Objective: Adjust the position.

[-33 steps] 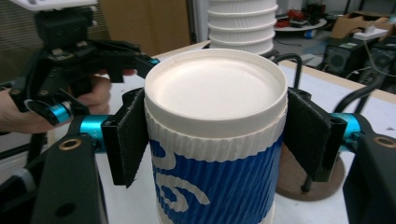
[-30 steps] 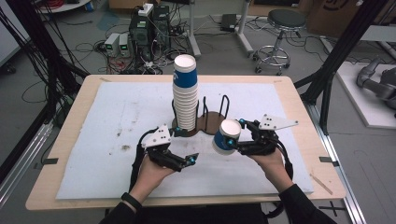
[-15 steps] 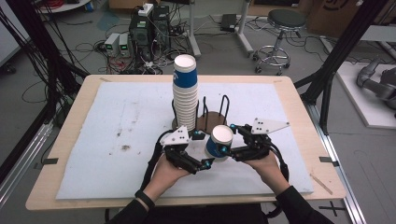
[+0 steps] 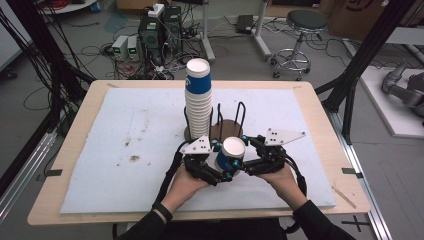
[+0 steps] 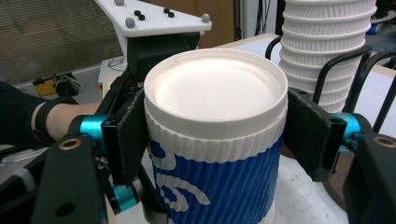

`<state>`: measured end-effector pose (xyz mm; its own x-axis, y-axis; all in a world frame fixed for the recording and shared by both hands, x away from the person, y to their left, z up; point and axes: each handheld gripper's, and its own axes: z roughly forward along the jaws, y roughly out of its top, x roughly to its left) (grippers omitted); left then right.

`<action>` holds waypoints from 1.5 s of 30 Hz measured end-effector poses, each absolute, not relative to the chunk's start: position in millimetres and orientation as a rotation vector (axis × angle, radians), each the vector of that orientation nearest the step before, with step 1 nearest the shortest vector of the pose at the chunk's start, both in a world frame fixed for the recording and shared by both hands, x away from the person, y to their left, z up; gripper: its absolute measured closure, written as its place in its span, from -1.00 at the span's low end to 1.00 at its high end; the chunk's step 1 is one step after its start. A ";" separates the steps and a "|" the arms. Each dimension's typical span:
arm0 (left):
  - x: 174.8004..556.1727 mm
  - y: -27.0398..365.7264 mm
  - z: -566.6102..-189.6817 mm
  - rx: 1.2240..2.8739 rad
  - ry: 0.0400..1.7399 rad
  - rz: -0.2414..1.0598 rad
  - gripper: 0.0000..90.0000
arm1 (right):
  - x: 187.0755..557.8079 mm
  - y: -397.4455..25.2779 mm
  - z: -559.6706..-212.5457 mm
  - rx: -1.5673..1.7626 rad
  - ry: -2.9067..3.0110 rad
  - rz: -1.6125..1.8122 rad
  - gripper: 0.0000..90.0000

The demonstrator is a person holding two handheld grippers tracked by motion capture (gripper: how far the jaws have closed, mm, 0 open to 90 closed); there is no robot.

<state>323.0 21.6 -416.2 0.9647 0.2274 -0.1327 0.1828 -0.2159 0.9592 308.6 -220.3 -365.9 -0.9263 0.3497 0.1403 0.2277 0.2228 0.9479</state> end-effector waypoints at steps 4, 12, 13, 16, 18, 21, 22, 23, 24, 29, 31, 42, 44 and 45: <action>322.6 22.2 -414.8 1.815 0.292 0.053 -0.63 | 309.0 -220.4 -366.0 0.562 2.381 1.809 -0.36; 323.5 25.4 -405.5 1.879 0.269 0.052 -0.58 | 312.5 -225.2 -362.7 0.586 2.390 1.815 -0.57; 324.0 26.0 -403.5 1.896 0.267 0.051 -0.58 | 312.9 -226.7 -360.9 0.592 2.386 1.819 -0.60; 323.8 25.8 -399.3 1.955 0.253 0.067 -0.57 | 314.5 -228.9 -354.6 0.599 2.416 1.802 -0.61; 321.9 22.5 -395.9 2.029 0.241 0.104 -0.56 | 315.1 -228.5 -352.3 0.599 2.440 1.775 -0.60; 319.6 18.2 -392.8 2.102 0.205 0.148 -0.51 | 315.5 -223.7 -353.4 0.598 2.523 1.713 -0.59; 319.6 18.2 -392.8 2.102 0.205 0.148 -0.51 | 315.5 -223.7 -353.4 0.598 2.523 1.713 -0.59; 317.9 16.3 -391.3 2.114 0.197 0.165 -0.51 | 314.9 -221.3 -354.8 0.562 2.553 1.657 -0.35; 317.9 16.3 -391.3 2.114 0.197 0.165 -0.52 | 314.9 -221.3 -354.8 0.562 2.553 1.657 -0.35; 317.9 18.1 -390.9 2.091 0.200 0.169 -0.53 | 318.4 -226.6 -355.3 0.561 2.567 1.676 -0.32; 317.7 19.2 -390.2 2.074 0.198 0.175 -0.53 | 318.9 -227.6 -355.2 0.563 2.565 1.688 -0.31; 316.6 22.1 -389.0 2.041 0.173 0.188 -0.51 | 316.6 -230.2 -351.1 0.578 2.550 1.700 -0.35; 316.7 22.1 -388.4 2.055 0.173 0.192 -0.50 | 316.6 -228.8 -351.0 0.568 2.565 1.652 -0.37; 316.6 22.2 -387.9 2.060 0.169 0.197 -0.50 | 316.2 -227.9 -350.7 0.557 2.575 1.629 -0.37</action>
